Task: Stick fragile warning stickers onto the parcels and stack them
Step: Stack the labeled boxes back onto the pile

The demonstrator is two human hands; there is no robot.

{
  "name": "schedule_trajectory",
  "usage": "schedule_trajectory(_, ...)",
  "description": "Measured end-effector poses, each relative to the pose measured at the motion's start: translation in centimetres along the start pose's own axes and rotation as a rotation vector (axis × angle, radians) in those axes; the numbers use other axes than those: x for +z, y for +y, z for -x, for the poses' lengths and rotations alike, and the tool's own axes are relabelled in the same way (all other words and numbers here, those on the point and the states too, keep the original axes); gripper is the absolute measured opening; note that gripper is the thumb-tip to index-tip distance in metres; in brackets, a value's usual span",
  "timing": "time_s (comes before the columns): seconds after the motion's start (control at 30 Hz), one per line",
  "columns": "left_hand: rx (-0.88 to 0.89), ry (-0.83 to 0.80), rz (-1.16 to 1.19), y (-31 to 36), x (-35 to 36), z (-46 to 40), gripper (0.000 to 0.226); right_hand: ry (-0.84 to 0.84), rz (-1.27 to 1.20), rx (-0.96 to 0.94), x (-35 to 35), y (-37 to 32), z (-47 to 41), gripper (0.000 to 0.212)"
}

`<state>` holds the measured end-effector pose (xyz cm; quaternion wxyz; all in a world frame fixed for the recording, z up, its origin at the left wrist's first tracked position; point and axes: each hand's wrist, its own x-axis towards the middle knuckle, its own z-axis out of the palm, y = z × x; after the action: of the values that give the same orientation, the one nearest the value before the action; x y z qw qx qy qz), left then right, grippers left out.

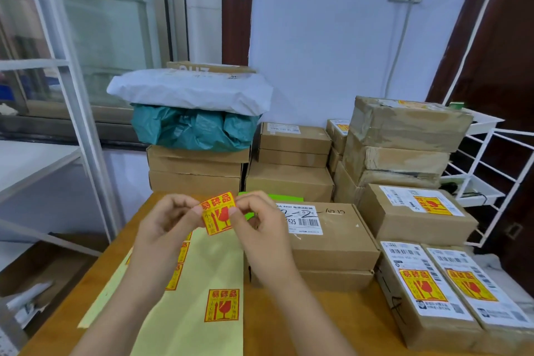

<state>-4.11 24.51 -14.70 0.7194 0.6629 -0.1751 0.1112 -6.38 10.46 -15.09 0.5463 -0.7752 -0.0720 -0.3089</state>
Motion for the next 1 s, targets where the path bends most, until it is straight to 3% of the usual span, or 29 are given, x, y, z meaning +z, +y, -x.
schedule_trajectory(0.33,0.004,-0.176,-0.048,0.0,9.1,-1.2,0.007,0.034,0.177,0.110,-9.9,0.9,-0.6,0.028)
schedule_trajectory(0.67,0.004,-0.286,-0.140,-1.4,15.5,-2.1,0.010,0.029,0.547,0.085,-16.3,3.8,-1.0,0.018)
schedule_trajectory(1.0,-0.086,-0.350,-0.225,-3.1,19.1,-3.3,0.007,0.083,0.451,0.257,-17.4,7.4,-2.2,0.025)
